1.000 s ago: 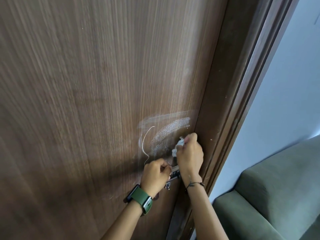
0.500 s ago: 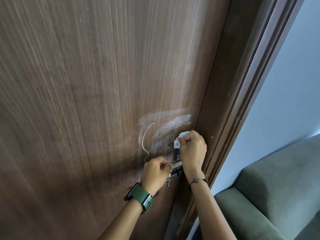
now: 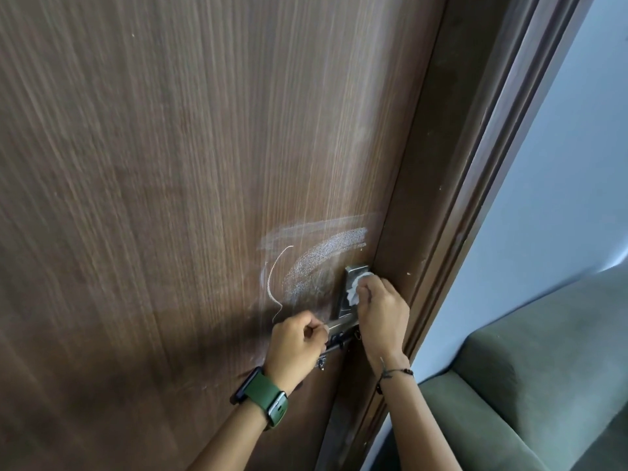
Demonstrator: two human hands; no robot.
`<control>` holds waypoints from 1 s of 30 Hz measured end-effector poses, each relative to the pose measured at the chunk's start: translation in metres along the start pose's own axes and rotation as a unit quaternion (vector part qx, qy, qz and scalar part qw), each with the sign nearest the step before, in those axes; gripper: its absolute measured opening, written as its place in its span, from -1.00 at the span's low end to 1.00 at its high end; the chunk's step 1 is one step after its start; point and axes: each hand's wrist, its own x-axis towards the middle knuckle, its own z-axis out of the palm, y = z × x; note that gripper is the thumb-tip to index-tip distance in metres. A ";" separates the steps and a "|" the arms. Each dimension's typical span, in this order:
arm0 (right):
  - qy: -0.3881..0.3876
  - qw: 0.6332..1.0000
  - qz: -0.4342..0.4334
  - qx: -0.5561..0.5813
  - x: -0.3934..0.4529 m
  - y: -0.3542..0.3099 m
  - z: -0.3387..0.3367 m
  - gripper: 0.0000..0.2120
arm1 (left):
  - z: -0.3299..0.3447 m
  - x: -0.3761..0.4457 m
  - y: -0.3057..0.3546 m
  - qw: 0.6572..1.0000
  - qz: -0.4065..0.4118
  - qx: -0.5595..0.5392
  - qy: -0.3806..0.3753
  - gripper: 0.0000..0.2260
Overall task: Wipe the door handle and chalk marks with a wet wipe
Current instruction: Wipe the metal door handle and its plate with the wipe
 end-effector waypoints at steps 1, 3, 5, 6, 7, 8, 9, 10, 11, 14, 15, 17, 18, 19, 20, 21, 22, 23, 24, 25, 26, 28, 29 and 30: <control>0.013 1.000 -0.004 0.000 0.006 0.001 -0.002 -0.87 | 0.000 0.000 0.001 1.000 -0.002 -0.002 0.000 -0.90; 0.042 0.999 0.002 0.001 0.017 -0.003 -0.003 -0.87 | 0.000 0.000 0.002 1.000 -0.009 -0.011 0.001 -0.89; 0.055 0.998 0.028 0.020 0.014 -0.005 0.001 -0.88 | 0.001 0.000 0.002 1.000 -0.015 -0.020 0.004 -0.88; 0.056 0.996 0.054 0.031 0.007 -0.003 0.005 -0.88 | 0.001 -0.001 0.001 1.000 -0.012 -0.019 0.005 -0.88; 0.049 0.994 0.086 0.046 -0.002 0.000 0.009 -0.85 | 0.001 -0.001 0.000 1.000 -0.006 -0.013 0.006 -0.88; 0.037 0.990 0.119 0.068 -0.010 0.003 0.012 -0.82 | 0.001 -0.001 0.000 1.000 0.000 -0.008 0.007 -0.89; 0.024 0.984 0.147 0.095 -0.014 0.006 0.013 -0.78 | 0.001 -0.002 -0.001 1.000 0.005 -0.005 0.007 -0.89; 0.015 0.979 0.166 0.118 -0.013 0.008 0.013 -0.74 | 0.001 -0.002 -0.001 1.000 0.008 -0.005 0.008 -0.89; 0.013 0.975 0.175 0.133 -0.007 0.008 0.012 -0.70 | 0.001 -0.002 -0.001 1.000 0.007 -0.006 0.009 -0.89; 0.025 0.972 0.173 0.159 0.006 0.002 0.005 -0.62 | 0.002 0.000 -0.001 1.000 -0.008 -0.024 0.007 -0.88; 0.017 0.969 0.179 0.170 0.004 0.001 0.005 -0.62 | 0.002 0.000 -0.002 1.000 -0.010 -0.027 0.009 -0.88; -0.025 0.954 0.221 0.200 -0.010 0.006 0.010 -0.62 | 0.003 0.000 -0.004 1.000 -0.004 -0.018 0.009 -0.88; -0.047 0.938 0.253 0.232 -0.018 0.010 0.012 -0.61 | 0.003 -0.001 -0.004 1.000 -0.001 -0.017 0.007 -0.88; -0.064 0.915 0.289 0.274 -0.023 0.013 0.013 -0.61 | 0.003 -0.001 -0.004 1.000 0.000 -0.019 0.007 -0.88; -0.075 0.888 0.325 0.316 -0.024 0.015 0.014 -0.62 | 0.003 -0.001 -0.003 1.000 0.000 -0.022 0.008 -0.88; -0.080 0.862 0.354 0.352 -0.023 0.018 0.015 -0.64 | 0.003 0.000 -0.003 1.000 -0.002 -0.022 0.010 -0.88; -0.083 0.847 0.369 0.374 -0.023 0.020 0.014 -0.67 | 0.003 0.000 -0.003 1.000 -0.004 -0.023 0.010 -0.88; -0.083 0.843 0.372 0.380 -0.024 0.020 0.013 -0.68 | 0.003 0.000 -0.003 1.000 -0.005 -0.024 0.008 -0.88; -0.078 0.846 0.367 0.379 -0.025 0.020 0.013 -0.69 | 0.003 -0.001 -0.003 1.000 -0.004 -0.025 0.008 -0.89; -0.066 0.849 0.362 0.380 -0.027 0.019 0.014 -0.68 | 0.003 -0.002 -0.003 1.000 -0.002 -0.027 0.009 -0.90; -0.048 0.849 0.359 0.384 -0.029 0.018 0.016 -0.69 | 0.003 -0.002 -0.004 0.999 -0.002 -0.031 0.009 -0.90; -0.009 0.831 0.369 0.415 -0.032 0.015 0.019 -0.70 | 0.003 -0.002 -0.003 0.999 -0.006 -0.037 0.009 -0.90; 0.004 0.810 0.382 0.446 -0.033 0.015 0.021 -0.71 | 0.002 -0.002 -0.003 0.999 -0.008 -0.038 0.007 -0.90; 0.013 0.780 0.394 0.486 -0.035 0.015 0.022 -0.71 | 0.002 -0.002 -0.003 0.999 -0.008 -0.039 0.005 -0.89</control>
